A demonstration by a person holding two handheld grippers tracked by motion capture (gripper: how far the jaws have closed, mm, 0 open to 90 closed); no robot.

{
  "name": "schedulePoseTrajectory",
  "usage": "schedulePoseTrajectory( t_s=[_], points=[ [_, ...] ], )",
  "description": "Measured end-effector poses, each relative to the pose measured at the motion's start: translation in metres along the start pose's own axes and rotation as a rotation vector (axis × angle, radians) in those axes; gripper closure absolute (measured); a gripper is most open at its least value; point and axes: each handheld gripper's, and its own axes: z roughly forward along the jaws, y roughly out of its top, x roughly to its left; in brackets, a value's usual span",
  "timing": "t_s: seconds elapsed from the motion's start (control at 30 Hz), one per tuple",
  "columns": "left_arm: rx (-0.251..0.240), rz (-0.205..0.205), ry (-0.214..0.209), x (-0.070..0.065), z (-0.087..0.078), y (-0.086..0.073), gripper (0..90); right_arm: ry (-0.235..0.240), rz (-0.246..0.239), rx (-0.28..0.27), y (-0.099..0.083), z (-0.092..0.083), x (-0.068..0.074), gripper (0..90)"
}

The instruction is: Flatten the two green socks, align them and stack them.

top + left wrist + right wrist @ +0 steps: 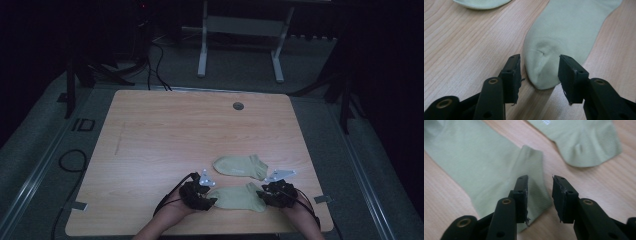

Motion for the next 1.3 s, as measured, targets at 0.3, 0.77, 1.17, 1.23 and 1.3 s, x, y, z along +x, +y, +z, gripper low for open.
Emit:
schedulePoseTrajectory(
  t_s=[0.3, 0.77, 1.17, 1.23, 1.3],
  points=[
    [-0.007, 0.008, 0.028, -0.001, 0.003, -0.003, 71.5, -0.020, -0.051, 0.020, -0.001, 0.003, 0.009, 83.3],
    [-0.092, 0.006, 0.013, 0.005, -0.020, 0.020, 86.9, -0.031, -0.021, -0.062, 0.012, -0.026, 0.002, 84.9],
    [-0.075, 0.021, 0.091, 0.045, -0.020, 0.074, 86.8, -0.064, 0.067, -0.105, 0.044, -0.032, -0.043, 84.8],
    [-0.051, 0.012, 0.081, 0.052, -0.014, 0.078, 86.8, -0.064, 0.077, -0.092, 0.048, -0.025, -0.049, 84.8],
    [-0.027, 0.011, 0.086, 0.056, -0.007, 0.080, 86.8, -0.066, 0.082, -0.073, 0.051, -0.017, -0.054, 84.8]
  ],
)
